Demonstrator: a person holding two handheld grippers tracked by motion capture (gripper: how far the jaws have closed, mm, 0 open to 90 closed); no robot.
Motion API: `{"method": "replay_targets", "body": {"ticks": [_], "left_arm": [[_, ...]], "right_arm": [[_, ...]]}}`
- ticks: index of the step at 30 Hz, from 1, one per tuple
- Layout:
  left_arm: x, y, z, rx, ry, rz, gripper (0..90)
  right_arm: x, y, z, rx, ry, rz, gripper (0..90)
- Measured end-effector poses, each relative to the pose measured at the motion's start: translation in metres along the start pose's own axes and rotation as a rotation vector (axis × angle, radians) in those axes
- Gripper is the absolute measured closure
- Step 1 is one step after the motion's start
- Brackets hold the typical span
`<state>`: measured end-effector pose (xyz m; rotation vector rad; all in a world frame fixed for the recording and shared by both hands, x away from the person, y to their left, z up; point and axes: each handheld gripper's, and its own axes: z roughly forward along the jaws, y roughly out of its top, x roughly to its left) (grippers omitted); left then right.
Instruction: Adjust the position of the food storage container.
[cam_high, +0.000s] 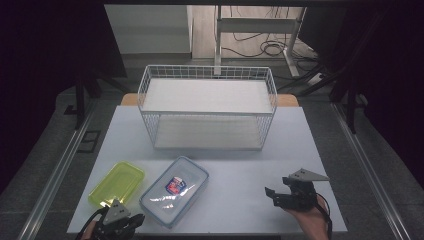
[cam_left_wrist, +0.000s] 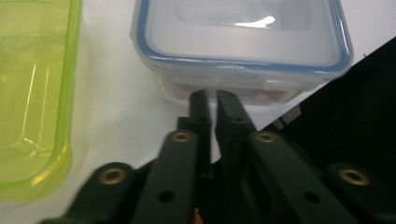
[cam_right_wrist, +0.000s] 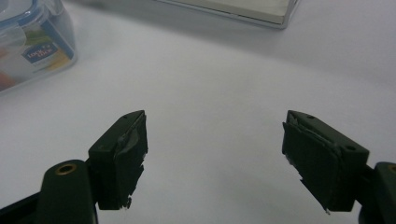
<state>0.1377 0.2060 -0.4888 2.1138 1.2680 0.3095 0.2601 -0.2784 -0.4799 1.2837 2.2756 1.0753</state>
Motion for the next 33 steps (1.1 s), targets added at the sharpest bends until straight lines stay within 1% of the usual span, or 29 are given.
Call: {"method": "replay_targets", "body": {"ticks": [1, 4, 8, 9, 10, 11, 14, 16, 17, 21, 22, 24, 30, 33], "left_arm": [[0.001, 0.000, 0.002, 0.014, -0.007, 0.004, 90.0], [0.003, 0.001, 0.007, 0.034, -0.021, 0.008, 90.0], [0.005, 0.006, 0.009, 0.045, -0.025, 0.014, 90.0], [0.005, 0.008, 0.011, 0.068, -0.020, 0.024, 90.0], [0.005, 0.008, 0.011, 0.068, -0.020, 0.024, 90.0], [0.005, 0.009, 0.013, 0.076, -0.029, 0.025, 90.0], [0.007, 0.011, 0.016, 0.091, -0.026, 0.029, 90.0], [0.008, 0.012, 0.016, 0.091, -0.026, 0.026, 90.0], [0.010, 0.013, 0.017, 0.092, -0.028, 0.019, 90.0], [0.013, 0.018, 0.020, 0.094, -0.025, 0.013, 90.0], [0.013, 0.019, 0.022, 0.089, -0.024, 0.007, 90.0], [0.014, 0.022, 0.024, 0.091, -0.025, 0.007, 90.0], [0.018, 0.032, 0.033, 0.096, -0.038, -0.007, 90.0], [0.019, 0.039, 0.038, 0.103, -0.048, -0.007, 90.0]], "right_arm": [[0.000, 0.000, 0.000, 0.002, -0.001, -0.002, 22.2], [-0.002, -0.001, 0.001, 0.005, 0.000, -0.001, 22.2], [-0.003, -0.002, 0.000, 0.009, -0.001, 0.003, 22.3], [-0.004, -0.002, 0.000, 0.008, -0.002, 0.005, 22.3], [-0.004, -0.002, 0.000, 0.007, -0.003, 0.004, 22.3], [-0.004, -0.002, -0.001, 0.006, -0.003, 0.006, 22.2], [-0.004, -0.001, -0.001, 0.005, -0.003, 0.004, 22.2], [-0.004, -0.001, -0.001, 0.006, -0.002, 0.003, 22.2], [-0.004, -0.002, 0.000, 0.010, -0.001, 0.002, 22.2], [-0.004, -0.001, 0.001, 0.015, 0.001, 0.000, 22.2], [-0.004, -0.001, 0.001, 0.015, 0.001, -0.001, 22.2], [-0.003, -0.001, 0.001, 0.014, 0.004, -0.002, 22.2], [-0.003, 0.000, 0.001, 0.016, 0.005, -0.005, 22.2], [-0.003, 0.000, 0.002, 0.018, 0.006, -0.007, 22.2]]}}
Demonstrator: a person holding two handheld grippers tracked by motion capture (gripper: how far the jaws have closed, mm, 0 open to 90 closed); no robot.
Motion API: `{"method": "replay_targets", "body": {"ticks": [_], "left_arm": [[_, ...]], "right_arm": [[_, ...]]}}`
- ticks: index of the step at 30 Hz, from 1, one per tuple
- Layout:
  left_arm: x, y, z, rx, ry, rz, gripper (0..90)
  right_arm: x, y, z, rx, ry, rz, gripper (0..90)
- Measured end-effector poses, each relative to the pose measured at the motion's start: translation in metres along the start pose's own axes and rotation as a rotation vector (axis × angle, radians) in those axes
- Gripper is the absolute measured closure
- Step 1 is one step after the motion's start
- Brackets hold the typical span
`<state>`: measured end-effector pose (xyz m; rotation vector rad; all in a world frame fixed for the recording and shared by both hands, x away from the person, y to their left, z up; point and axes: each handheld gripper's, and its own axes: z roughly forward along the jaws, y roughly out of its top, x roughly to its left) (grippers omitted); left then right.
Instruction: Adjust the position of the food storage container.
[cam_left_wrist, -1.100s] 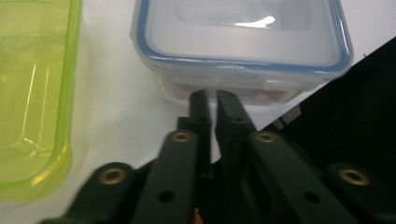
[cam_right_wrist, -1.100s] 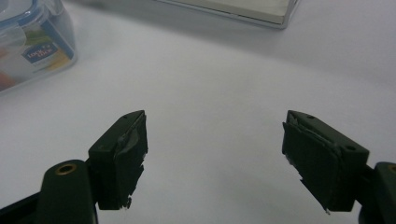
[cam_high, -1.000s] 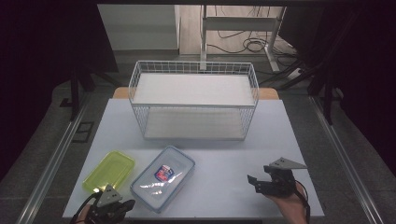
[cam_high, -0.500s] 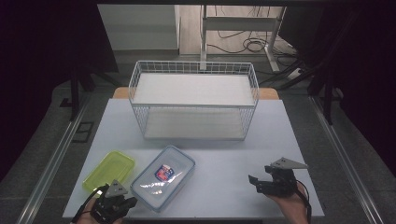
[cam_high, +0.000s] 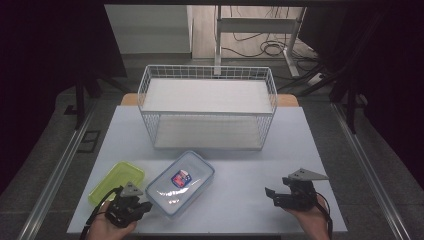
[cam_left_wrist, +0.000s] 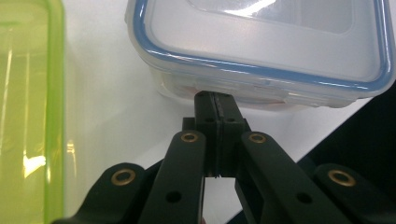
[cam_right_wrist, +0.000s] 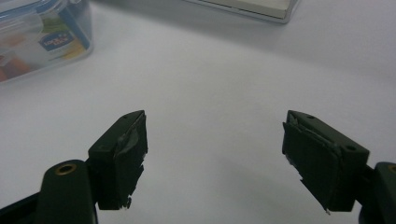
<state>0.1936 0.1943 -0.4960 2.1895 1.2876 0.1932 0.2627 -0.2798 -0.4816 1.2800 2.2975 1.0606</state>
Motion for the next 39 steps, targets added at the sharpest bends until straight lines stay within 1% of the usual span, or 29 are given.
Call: {"method": "replay_targets", "body": {"ticks": [6, 10, 12, 15, 20, 21, 23, 25, 28, 30, 31, 32, 33, 34, 35, 36, 38, 39], "left_arm": [[0.001, 0.013, 0.008, 0.001, -0.001, -0.005, 90.0], [0.001, 0.020, 0.012, 0.000, -0.005, -0.009, 90.0], [0.001, 0.023, 0.015, 0.000, -0.006, -0.010, 90.0], [0.001, 0.025, 0.017, -0.004, -0.009, -0.012, 90.0], [0.002, 0.025, 0.017, -0.005, -0.018, -0.015, 90.0], [0.002, 0.025, 0.017, -0.010, -0.025, -0.017, 90.0], [0.002, 0.024, 0.015, -0.013, -0.030, -0.014, 90.0], [0.002, 0.022, 0.013, -0.019, -0.033, -0.014, 90.0], [0.001, 0.018, 0.008, -0.033, -0.030, -0.014, 89.7], [-0.001, 0.015, 0.004, -0.049, -0.022, -0.016, 84.4], [-0.001, 0.015, 0.004, -0.049, -0.022, -0.016, 77.8], [-0.003, 0.012, -0.001, -0.061, -0.030, -0.028, 64.5], [-0.003, 0.012, -0.001, -0.061, -0.030, -0.028, 56.0], [-0.005, 0.009, -0.004, -0.044, -0.034, -0.027, 49.6], [-0.005, 0.009, -0.004, -0.044, -0.034, -0.027, 44.3], [-0.007, 0.007, -0.008, -0.045, -0.031, -0.027, 39.3], [-0.007, 0.006, -0.012, -0.053, -0.039, -0.027, 32.3], [-0.007, 0.005, -0.013, -0.060, -0.039, -0.025, 31.1]], "right_arm": [[0.001, 0.001, 0.000, 0.004, 0.003, -0.003, 22.2], [0.001, 0.005, -0.002, 0.015, 0.013, -0.041, 22.1], [0.002, 0.007, -0.003, 0.018, 0.022, -0.051, 22.2], [0.005, 0.008, -0.003, 0.025, 0.035, -0.057, 22.2], [0.005, 0.007, -0.001, 0.034, 0.040, -0.059, 22.3], [0.007, 0.009, 0.000, 0.037, 0.047, -0.059, 24.2], [0.013, 0.017, 0.001, 0.038, 0.063, -0.079, 25.8], [0.024, 0.031, 0.002, 0.023, 0.082, -0.092, 29.0], [0.046, 0.054, 0.011, 0.011, 0.136, -0.113, 34.9], [0.062, 0.070, 0.023, 0.032, 0.162, -0.143, 37.6], [0.062, 0.070, 0.023, 0.032, 0.162, -0.143, 37.6], [0.077, 0.085, 0.036, 0.060, 0.170, -0.174, 40.3], [0.083, 0.092, 0.043, 0.068, 0.176, -0.188, 41.3], [0.088, 0.100, 0.049, 0.078, 0.182, -0.201, 42.4], [0.088, 0.100, 0.049, 0.078, 0.182, -0.201, 42.4], [0.098, 0.114, 0.061, 0.096, 0.181, -0.221, 43.5], [0.104, 0.125, 0.071, 0.107, 0.183, -0.232, 45.2], [0.108, 0.132, 0.077, 0.113, 0.185, -0.235, 47.0]]}}
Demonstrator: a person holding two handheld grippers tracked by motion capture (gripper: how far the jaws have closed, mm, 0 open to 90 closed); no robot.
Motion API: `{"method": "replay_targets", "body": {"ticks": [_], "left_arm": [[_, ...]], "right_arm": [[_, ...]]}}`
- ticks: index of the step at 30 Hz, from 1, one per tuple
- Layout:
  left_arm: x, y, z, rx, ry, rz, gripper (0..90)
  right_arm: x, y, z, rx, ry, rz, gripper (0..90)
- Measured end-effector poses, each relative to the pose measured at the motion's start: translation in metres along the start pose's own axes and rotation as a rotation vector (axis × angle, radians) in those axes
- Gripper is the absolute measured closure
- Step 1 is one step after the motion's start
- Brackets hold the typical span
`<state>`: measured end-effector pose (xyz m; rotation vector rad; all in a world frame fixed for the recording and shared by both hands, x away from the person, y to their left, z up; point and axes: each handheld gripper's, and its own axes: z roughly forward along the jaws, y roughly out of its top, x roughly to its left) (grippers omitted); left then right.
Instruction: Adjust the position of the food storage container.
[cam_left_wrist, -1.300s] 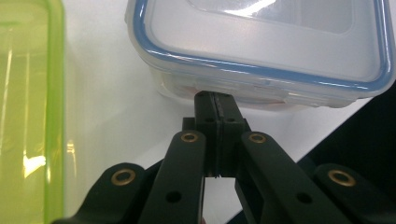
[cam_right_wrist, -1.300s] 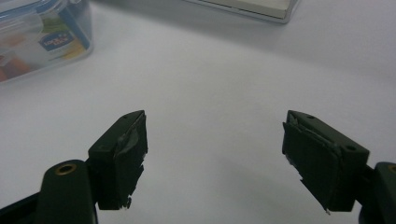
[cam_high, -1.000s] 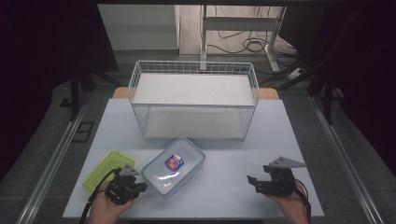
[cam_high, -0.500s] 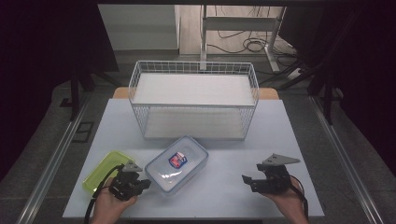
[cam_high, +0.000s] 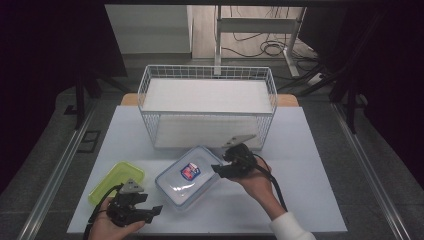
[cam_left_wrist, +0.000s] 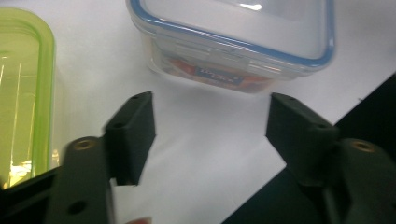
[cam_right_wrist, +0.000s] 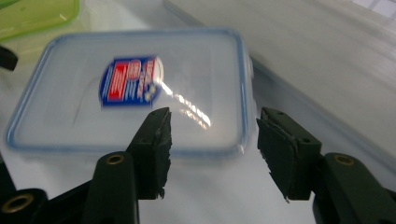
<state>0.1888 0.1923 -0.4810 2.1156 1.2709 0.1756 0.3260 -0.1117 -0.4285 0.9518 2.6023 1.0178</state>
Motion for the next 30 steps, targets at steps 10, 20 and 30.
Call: {"method": "replay_targets", "body": {"ticks": [10, 20, 30], "left_arm": [[0.001, 0.000, 0.003, 0.004, 0.016, 0.023, 24.0], [0.006, -0.001, 0.005, -0.014, 0.022, 0.013, 23.4], [0.005, -0.002, 0.005, -0.021, 0.021, 0.015, 23.7]], "right_arm": [[0.014, 0.059, 0.046, 0.063, -0.005, -0.094, 86.6], [0.032, 0.090, 0.101, 0.139, -0.039, -0.208, 89.0], [0.035, 0.082, 0.125, 0.187, -0.042, -0.222, 89.1]]}}
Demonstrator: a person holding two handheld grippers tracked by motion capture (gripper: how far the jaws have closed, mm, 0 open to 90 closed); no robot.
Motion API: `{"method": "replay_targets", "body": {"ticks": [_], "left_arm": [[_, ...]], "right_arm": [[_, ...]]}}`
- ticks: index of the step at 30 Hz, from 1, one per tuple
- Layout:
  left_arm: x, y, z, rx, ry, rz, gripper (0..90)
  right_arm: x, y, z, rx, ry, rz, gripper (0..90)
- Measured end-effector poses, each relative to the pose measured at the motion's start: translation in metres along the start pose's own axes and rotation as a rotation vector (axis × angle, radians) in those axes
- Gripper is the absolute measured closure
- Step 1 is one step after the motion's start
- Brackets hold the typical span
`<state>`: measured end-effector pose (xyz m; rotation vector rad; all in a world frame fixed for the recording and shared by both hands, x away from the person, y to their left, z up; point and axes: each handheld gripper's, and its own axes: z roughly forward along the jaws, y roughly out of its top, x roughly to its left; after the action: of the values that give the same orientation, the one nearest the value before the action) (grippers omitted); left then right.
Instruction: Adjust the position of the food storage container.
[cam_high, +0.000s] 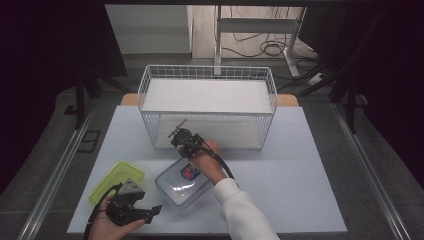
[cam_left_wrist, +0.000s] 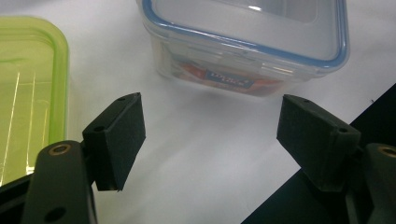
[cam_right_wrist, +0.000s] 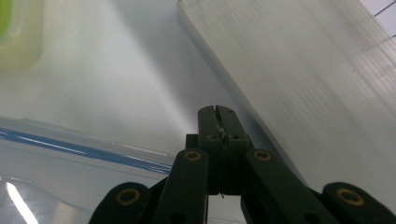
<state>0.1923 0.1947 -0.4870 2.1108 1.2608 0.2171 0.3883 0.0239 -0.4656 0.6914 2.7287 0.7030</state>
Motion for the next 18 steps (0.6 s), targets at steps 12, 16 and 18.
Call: {"method": "replay_targets", "body": {"ticks": [12, 16, 18], "left_arm": [[-0.002, -0.001, 0.002, 0.008, -0.009, 0.008, 24.1], [-0.004, 0.000, 0.003, 0.013, -0.014, 0.016, 24.1], [-0.005, 0.001, 0.004, 0.015, -0.014, 0.019, 24.0]], "right_arm": [[-0.017, -0.034, -0.025, 0.007, -0.040, 0.066, 89.2], [-0.023, -0.055, -0.039, 0.019, -0.067, 0.096, 89.2], [-0.025, -0.064, -0.045, 0.014, -0.074, 0.109, 89.3]]}}
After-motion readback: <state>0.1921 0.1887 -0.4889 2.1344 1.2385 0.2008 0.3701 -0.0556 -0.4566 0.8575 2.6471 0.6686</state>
